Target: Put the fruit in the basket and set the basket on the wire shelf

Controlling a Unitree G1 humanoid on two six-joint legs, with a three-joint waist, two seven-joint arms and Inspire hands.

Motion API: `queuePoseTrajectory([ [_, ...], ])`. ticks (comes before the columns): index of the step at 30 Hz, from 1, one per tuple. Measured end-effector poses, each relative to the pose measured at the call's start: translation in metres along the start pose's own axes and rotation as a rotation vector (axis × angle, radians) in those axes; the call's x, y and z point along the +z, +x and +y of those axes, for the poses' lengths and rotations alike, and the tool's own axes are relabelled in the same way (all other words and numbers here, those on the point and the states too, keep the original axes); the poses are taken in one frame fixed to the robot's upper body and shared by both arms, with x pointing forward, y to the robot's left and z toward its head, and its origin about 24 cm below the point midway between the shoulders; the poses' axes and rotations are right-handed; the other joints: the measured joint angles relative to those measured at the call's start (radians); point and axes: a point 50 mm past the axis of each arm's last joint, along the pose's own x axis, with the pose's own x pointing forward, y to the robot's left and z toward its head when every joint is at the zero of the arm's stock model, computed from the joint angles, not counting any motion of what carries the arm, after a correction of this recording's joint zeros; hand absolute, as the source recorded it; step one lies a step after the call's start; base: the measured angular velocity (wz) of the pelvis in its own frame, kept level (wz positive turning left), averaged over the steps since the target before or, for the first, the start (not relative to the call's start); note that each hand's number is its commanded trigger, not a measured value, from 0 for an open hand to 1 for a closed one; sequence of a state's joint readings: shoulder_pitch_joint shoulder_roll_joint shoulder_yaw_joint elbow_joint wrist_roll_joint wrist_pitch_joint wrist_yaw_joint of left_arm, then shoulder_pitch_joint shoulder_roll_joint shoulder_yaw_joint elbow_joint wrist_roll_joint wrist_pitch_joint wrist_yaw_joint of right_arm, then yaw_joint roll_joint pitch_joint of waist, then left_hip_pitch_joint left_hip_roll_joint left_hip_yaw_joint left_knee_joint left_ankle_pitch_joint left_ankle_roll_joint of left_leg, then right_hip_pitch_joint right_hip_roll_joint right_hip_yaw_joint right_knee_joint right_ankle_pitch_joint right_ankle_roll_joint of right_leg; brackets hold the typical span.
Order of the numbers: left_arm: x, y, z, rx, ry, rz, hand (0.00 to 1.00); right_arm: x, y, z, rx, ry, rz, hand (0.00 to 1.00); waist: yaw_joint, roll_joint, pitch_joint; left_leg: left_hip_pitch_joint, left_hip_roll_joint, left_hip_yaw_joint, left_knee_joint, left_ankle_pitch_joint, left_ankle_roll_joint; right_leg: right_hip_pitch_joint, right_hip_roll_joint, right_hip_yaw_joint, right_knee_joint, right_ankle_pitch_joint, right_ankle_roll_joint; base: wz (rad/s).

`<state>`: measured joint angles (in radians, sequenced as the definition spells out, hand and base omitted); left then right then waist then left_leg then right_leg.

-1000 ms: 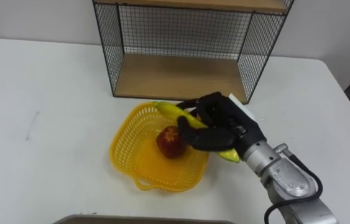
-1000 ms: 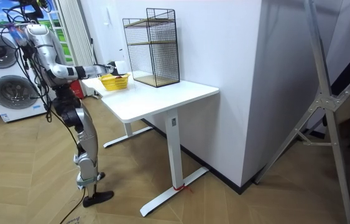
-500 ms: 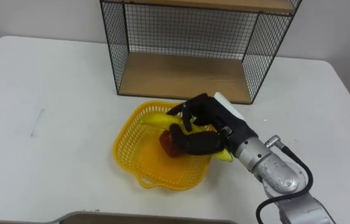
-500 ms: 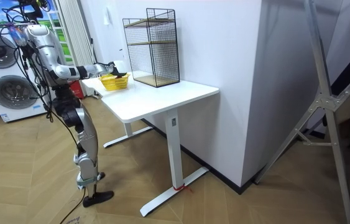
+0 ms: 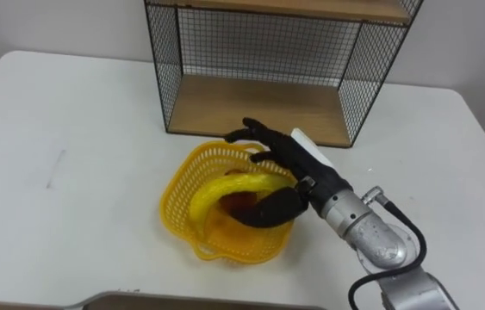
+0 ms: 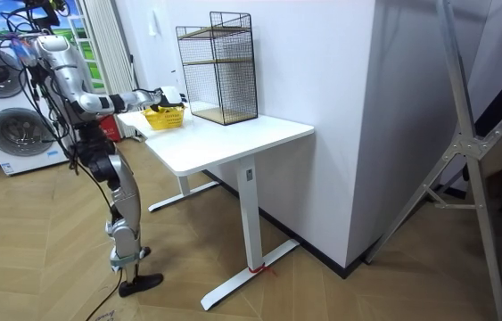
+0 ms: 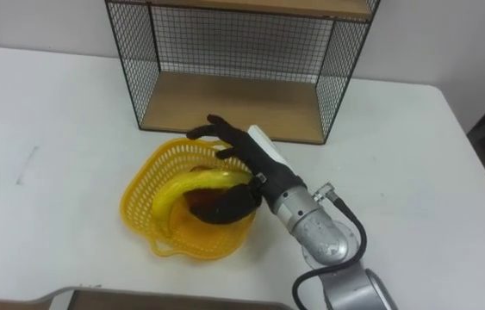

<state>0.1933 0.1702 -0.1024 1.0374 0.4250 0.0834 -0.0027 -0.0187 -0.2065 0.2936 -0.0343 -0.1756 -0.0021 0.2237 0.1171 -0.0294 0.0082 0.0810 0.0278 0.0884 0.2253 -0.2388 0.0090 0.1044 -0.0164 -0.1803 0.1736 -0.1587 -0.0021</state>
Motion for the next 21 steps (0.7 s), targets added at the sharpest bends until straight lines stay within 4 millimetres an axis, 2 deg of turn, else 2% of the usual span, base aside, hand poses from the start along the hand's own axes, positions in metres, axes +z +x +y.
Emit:
queuePoseTrajectory([
  [8,0.0,0.0,-0.0003,-0.008,0.001,-0.001,0.0,0.0013,0.0012,0.002,0.0,0.011,-0.006,0.0,-0.001,0.002,-0.001,-0.004,-0.001,-0.006,0.005,0.0,0.0,0.0,-0.001,-0.004,0.0,0.0,0.0,0.01],
  [15,0.0002,0.0,-0.0001,-0.005,-0.012,-0.002,0.0,-0.0015,0.0008,0.002,-0.003,0.06,-0.003,0.0,-0.005,0.007,-0.0059,-0.002,-0.001,-0.008,0.003,0.0,0.0,0.002,-0.001,-0.009,0.0,0.0,0.0,0.0],
  [21,-0.0063,-0.0009,-0.0007,0.014,-0.058,0.013,0.0,-0.0042,0.0003,0.0003,-0.036,0.074,0.008,0.0,-0.006,0.007,-0.0072,0.001,-0.001,-0.009,-0.001,0.001,0.001,0.005,-0.001,-0.011,-0.003,0.0,0.0,0.0],
])
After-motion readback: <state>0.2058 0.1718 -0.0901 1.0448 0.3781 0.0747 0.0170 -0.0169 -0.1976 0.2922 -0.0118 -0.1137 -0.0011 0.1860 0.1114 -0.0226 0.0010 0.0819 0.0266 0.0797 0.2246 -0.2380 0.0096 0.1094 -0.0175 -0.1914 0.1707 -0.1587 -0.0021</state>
